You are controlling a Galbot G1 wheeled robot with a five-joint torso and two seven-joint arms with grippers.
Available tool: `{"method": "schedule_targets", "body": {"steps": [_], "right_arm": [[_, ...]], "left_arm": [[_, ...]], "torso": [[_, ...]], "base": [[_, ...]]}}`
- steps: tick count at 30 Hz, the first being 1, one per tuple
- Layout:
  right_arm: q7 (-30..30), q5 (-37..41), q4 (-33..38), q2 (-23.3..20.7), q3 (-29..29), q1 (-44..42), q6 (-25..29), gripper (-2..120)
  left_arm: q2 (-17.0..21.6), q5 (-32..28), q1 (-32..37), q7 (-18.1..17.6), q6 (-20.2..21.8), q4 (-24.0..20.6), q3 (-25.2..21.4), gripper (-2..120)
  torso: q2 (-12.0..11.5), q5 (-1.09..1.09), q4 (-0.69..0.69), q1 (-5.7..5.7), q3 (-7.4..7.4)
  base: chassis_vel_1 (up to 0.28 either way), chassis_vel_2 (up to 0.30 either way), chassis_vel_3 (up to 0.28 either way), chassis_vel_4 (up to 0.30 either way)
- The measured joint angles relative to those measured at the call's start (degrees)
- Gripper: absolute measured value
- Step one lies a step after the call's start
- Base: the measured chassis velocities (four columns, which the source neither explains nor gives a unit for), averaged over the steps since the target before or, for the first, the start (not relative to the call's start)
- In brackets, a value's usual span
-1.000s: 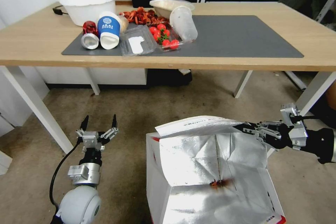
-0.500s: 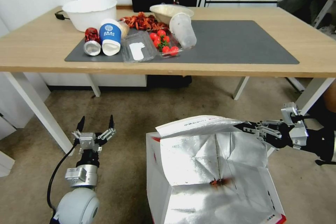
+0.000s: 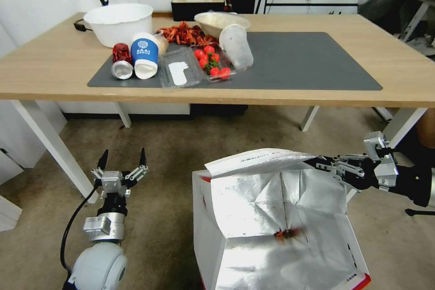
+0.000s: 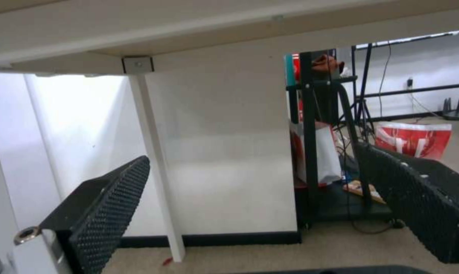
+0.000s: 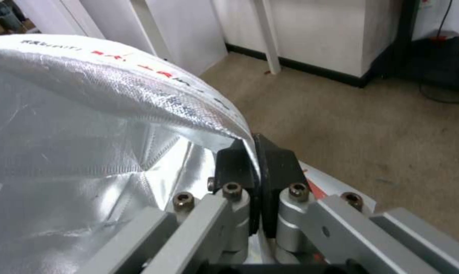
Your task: Pick up the food delivery bag from the floor and place it on the table.
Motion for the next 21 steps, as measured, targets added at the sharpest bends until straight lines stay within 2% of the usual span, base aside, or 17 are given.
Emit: {"method": "schedule_targets", "body": {"steps": [19,21], "right_arm": [[-0.1,-0.5,-1.3,-0.5,-1.0,1.4,0.3,0],[-0.5,-1.1,-2.1,-0.6,-1.4,1.7,0.5,0]], "left_arm": [[0.2,1.8,0.9,-0.5,0.1,0.7,-1.1,100],[0.4,2.0,1.7,-0.5,0.2,0.0,-2.1,100]], "torso": [[3.7,0.00,0.00,1.24,2.44],[4.8,0.01,0.00,1.64,3.12]], "base": [[0.000,0.000,0.000,0.000],[0.000,0.000,0.000,0.000]]}}
